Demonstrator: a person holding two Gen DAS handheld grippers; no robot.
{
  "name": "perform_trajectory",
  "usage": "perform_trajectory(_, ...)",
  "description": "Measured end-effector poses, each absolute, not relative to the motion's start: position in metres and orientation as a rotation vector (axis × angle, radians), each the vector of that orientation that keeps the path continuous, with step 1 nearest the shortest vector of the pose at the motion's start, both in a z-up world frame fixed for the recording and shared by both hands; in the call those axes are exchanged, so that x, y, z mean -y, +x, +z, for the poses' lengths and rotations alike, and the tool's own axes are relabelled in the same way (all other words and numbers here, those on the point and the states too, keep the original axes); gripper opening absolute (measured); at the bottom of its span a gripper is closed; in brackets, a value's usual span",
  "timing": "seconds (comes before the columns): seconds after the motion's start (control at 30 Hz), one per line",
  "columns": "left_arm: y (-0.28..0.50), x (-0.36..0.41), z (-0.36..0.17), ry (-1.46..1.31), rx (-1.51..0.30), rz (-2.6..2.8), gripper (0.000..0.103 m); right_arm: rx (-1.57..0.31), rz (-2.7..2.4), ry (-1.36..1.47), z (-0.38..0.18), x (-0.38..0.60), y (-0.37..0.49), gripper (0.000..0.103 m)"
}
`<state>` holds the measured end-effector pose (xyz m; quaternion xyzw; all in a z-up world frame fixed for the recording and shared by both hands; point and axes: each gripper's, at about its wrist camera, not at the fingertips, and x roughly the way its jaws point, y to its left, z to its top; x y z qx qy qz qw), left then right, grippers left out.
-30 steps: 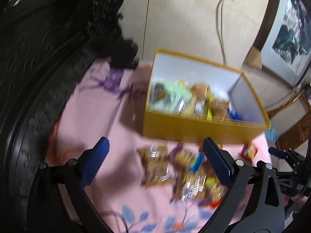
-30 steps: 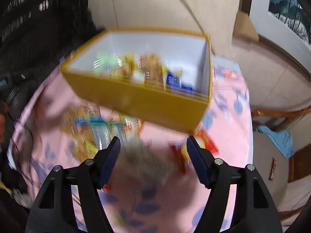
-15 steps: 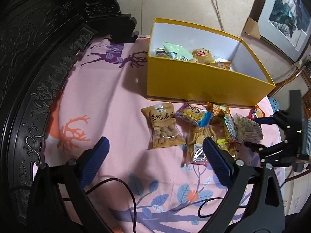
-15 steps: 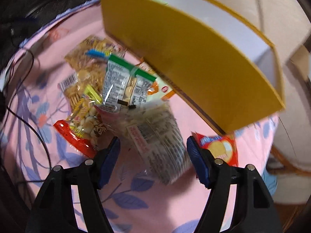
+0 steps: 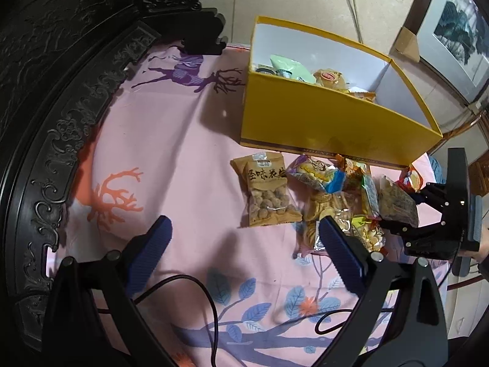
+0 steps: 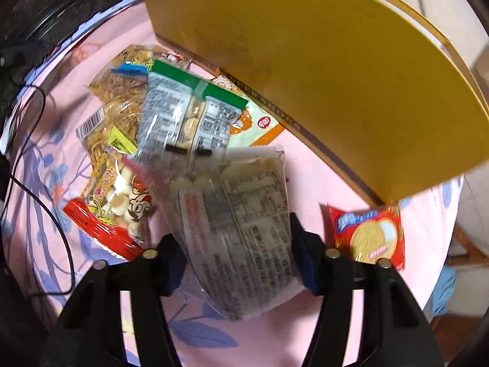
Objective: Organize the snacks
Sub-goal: 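Grasp the clear white-candy bag with the right gripper while the left gripper grasps the peanut bag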
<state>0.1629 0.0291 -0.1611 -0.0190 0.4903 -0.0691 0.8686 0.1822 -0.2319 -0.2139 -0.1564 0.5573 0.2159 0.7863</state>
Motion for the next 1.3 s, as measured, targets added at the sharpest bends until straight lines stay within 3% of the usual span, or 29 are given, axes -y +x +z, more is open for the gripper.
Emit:
perform_trajectory(0.2, 0.182, -0.017, -0.175, -0.024, -1.043, -0.146, 0.099, -1.186, 0.348, -0.255, -0.213, 0.233, 0.155, 0.048)
perform_trajectory(0.77, 0.238, 0.013, -0.240, -0.001, -1.141, -0.098, 0.098, -1.164, 0.132, -0.062, -0.210, 0.232, 0.106, 0.053)
perform_trajectory(0.9, 0.241, 0.019, -0.251, 0.024, -1.171, -0.115, 0.081, -1.165, 0.136, -0.054, -0.210, 0.230, 0.112, 0.053)
perform_trajectory(1.07, 0.237, 0.016, -0.250, 0.033, -1.146, -0.106, 0.068, -1.156, 0.132, -0.058, -0.210, 0.231, 0.110, 0.053)
perform_trajectory(1.13, 0.234, 0.014, -0.248, 0.041, -1.136, -0.110, 0.054, -1.156, 0.130, -0.057, -0.210, 0.232, 0.110, 0.053)
perform_trajectory(1.3, 0.226, 0.017, -0.245, 0.065, -1.135, -0.123, 0.046, -1.166, 0.128, -0.054, -0.210, 0.232, 0.112, 0.050)
